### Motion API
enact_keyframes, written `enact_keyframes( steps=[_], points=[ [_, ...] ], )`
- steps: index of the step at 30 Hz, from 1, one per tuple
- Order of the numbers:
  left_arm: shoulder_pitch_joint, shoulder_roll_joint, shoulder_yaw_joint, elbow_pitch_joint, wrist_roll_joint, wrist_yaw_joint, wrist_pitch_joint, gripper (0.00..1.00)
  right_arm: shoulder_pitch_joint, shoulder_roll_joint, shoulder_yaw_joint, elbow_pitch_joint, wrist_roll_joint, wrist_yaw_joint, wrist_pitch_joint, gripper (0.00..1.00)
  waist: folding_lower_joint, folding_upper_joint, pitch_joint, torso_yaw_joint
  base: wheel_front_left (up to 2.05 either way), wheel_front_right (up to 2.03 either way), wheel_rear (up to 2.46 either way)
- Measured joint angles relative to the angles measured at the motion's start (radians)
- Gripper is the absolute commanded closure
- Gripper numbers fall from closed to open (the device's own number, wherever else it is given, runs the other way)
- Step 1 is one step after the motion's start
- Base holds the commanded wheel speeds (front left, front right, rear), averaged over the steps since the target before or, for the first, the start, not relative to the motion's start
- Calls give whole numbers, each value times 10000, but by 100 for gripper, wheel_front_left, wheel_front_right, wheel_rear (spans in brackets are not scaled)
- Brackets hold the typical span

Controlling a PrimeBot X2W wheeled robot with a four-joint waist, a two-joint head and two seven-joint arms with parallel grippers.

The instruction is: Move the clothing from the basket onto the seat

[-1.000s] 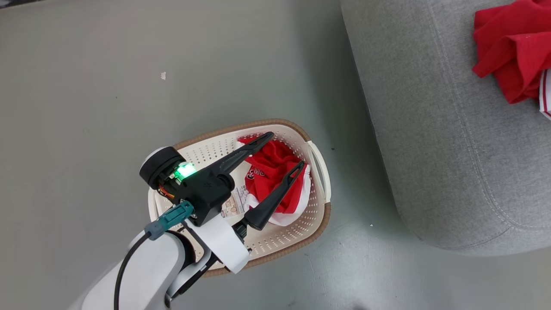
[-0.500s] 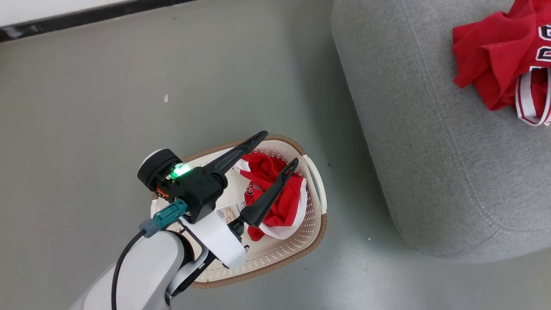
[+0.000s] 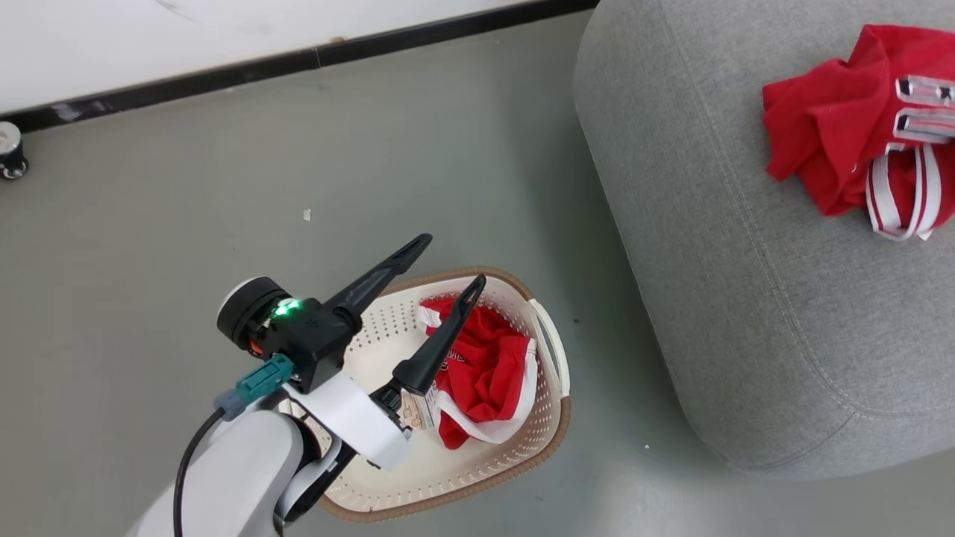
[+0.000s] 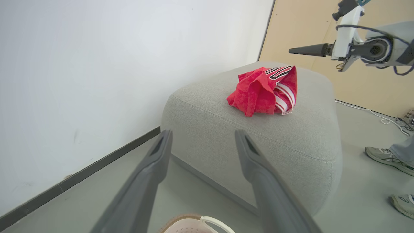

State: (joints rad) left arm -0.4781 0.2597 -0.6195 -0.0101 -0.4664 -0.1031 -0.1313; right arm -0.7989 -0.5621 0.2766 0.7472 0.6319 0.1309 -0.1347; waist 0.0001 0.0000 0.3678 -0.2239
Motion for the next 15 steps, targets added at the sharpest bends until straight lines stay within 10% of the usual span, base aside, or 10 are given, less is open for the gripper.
enact_keyframes(
  steps=[15],
  points=[
    [616, -38, 596, 493, -376, 493, -476, 0, 650, -90, 784, -968, 121, 0, -546, 0, 0, 0, -1004, 358, 0, 0, 0]
  ],
)
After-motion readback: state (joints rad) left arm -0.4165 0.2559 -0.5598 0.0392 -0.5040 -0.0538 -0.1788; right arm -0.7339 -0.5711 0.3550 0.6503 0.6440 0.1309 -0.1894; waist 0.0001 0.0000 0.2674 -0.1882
